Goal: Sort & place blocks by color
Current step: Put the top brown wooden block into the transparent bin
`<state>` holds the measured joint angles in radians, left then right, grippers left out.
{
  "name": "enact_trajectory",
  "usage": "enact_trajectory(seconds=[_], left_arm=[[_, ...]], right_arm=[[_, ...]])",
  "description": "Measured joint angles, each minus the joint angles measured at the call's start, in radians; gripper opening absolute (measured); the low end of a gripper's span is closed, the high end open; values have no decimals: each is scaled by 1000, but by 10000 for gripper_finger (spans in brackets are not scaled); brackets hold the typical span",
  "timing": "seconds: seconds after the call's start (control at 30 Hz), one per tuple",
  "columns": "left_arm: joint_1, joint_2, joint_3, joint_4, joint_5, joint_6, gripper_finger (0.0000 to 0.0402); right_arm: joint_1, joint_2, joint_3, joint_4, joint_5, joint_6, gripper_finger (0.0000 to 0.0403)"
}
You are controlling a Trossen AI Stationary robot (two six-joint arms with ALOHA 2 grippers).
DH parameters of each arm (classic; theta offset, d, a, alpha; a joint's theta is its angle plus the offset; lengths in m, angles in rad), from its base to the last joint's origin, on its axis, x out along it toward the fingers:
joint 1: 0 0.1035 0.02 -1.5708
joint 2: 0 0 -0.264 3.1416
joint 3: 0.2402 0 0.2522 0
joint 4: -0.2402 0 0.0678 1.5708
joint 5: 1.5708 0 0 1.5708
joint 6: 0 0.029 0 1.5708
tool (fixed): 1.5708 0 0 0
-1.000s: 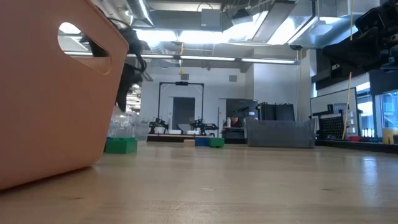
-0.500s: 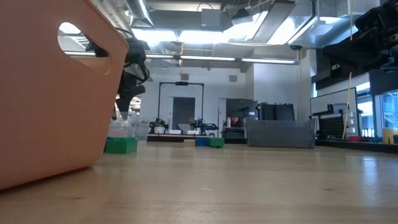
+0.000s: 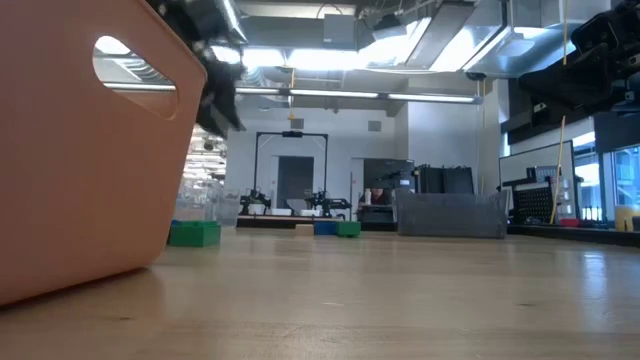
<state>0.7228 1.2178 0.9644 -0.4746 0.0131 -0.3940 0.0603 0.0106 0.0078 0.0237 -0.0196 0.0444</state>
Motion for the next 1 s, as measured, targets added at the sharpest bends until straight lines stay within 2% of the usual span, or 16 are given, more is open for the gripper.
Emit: enact_trajectory(seconds=[0.17,0.3,0.43,0.6,0.7,0.77,0.87,1.0], left_arm=[[-156,-153,-27,116,1,-27,189],[-335,-245,-95,264,-58,-65,189],[-518,-309,-194,469,-119,-67,188],[-694,-337,-357,810,-131,-67,187],[-765,-336,-450,1007,-154,-67,185],[-796,-336,-495,1076,-177,-58,185],[-818,-336,-522,1078,-197,-26,185],[-830,-336,-525,1076,-157,88,185]], right_arm=[[0,0,0,0,0,0,21],[0,0,0,0,0,0,21],[0,0,0,0,0,0,21],[0,0,0,0,0,0,21],[0,0,0,0,0,0,21],[0,0,0,0,0,0,21],[0,0,0,0,0,-28,21],[0,0,0,15,0,-23,21]])
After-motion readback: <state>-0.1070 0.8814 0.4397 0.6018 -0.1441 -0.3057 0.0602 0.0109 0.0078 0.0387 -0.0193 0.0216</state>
